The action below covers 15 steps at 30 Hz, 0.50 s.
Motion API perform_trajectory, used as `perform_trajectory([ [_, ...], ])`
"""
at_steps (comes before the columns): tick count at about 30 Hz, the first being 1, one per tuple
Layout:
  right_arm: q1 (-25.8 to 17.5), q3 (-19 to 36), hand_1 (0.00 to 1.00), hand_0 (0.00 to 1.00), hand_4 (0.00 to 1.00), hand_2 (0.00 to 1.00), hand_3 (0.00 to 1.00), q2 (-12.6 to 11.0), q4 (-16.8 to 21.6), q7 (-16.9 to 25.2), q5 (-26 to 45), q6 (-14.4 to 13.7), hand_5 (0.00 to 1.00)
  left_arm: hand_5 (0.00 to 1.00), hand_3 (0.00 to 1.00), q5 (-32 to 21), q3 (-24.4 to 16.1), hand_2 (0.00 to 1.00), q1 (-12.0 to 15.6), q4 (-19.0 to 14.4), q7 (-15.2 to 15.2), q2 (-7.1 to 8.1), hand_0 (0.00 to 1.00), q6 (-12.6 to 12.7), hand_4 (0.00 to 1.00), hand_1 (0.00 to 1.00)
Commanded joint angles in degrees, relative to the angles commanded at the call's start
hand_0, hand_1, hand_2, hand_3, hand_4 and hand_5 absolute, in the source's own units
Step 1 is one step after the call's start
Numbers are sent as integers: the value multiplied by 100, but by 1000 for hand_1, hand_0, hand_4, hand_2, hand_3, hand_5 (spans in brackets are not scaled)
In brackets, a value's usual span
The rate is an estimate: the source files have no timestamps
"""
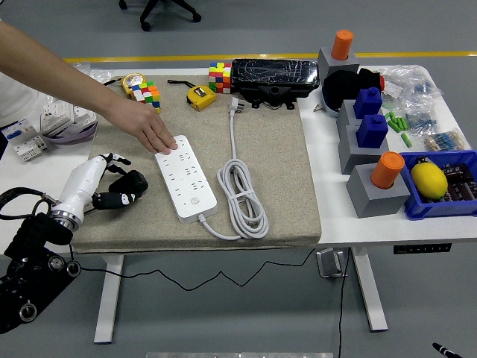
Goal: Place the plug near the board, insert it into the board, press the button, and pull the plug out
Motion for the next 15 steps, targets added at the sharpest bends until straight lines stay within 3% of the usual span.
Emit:
perform_trajectory([
  [5,1,18,647,651,983,629,557,2,-3,1,-7,-2,550,261,720,-37,-220,634,158,-353,-77,15,698,93,998,662],
  [6,1,21,647,651,983,629,556,3,-6,1,-8,-2,551,351,718,-146,-307,641,206,-474,-184,13,695,194,998,670],
  [11,19,19,647,651,983,629,556,10,-22,2,-6,-2,551,351,718,-1146,-715,641,366,-960,-922,-49,695,696,998,670],
  [12,23,18,647,651,984,629,556,11,-24,2,-6,-1,550,309,537,-1407,-797,500,393,-1043,-1102,-72,505,786,825,521],
  [15,38,21,647,651,984,629,556,21,-45,5,-6,-4,550,309,537,-2114,-1016,500,452,-1182,-1494,-129,505,946,825,521],
])
